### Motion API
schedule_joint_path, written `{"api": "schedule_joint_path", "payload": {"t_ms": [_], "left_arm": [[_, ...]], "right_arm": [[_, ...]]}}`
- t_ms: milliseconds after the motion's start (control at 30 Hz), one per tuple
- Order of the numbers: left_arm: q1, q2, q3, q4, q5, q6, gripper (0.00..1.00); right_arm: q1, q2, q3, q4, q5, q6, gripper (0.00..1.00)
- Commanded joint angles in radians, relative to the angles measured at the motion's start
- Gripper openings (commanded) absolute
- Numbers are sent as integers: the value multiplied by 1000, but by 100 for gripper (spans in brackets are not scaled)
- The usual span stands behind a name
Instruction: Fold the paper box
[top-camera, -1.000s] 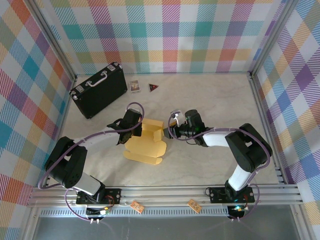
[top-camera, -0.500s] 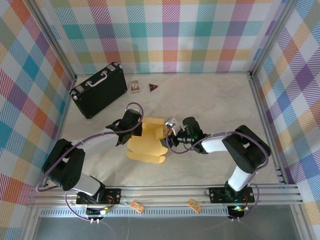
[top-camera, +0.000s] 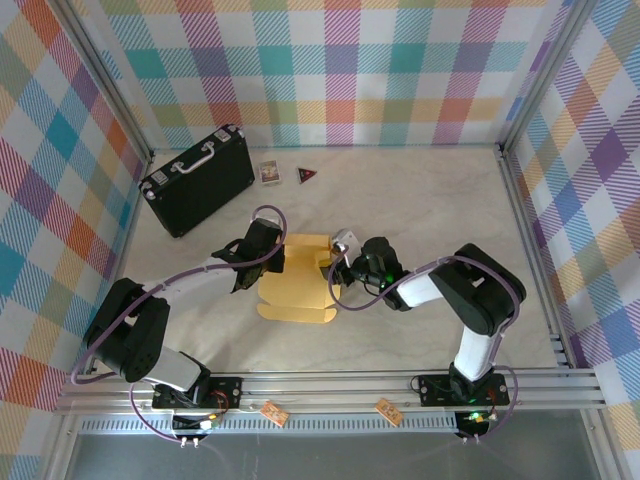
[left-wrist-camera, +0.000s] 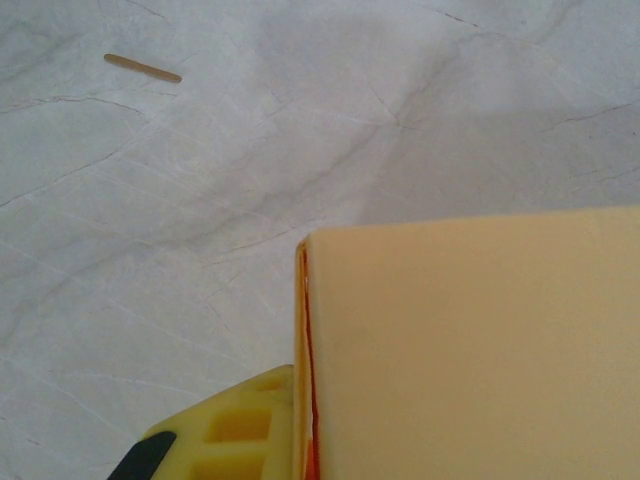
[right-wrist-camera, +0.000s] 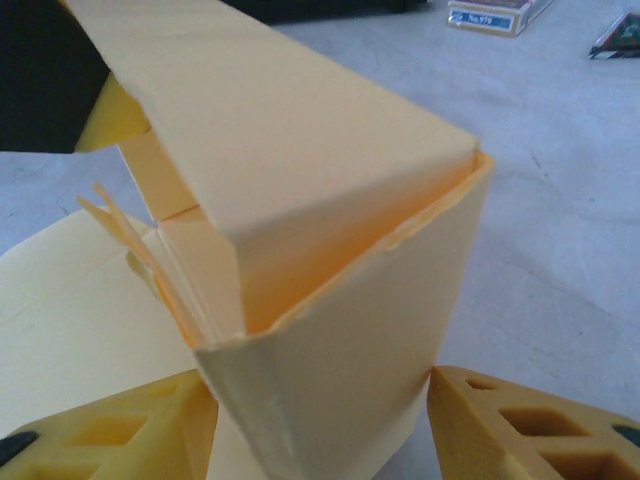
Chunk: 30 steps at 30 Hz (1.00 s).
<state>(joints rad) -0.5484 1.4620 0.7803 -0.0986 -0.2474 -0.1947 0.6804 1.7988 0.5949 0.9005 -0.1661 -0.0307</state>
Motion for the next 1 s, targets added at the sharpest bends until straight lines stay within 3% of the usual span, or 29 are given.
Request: {"api": "schedule_joint_path", "payload": {"t_ms": [0, 167, 633, 967], "left_arm": [[-8, -22, -5, 18, 17, -9, 0], [-8, -25, -6, 17, 14, -8, 0], [-7, -17, -4, 22, 49, -15, 0], [-10, -25, -6, 22, 80, -33, 0]], "right_arm": [[7, 24, -6, 118, 38, 31, 56], [7, 75, -17, 196, 126, 48, 49], [13, 101, -29, 231, 211, 70, 40], [45, 64, 17, 93, 336, 51, 34]]}}
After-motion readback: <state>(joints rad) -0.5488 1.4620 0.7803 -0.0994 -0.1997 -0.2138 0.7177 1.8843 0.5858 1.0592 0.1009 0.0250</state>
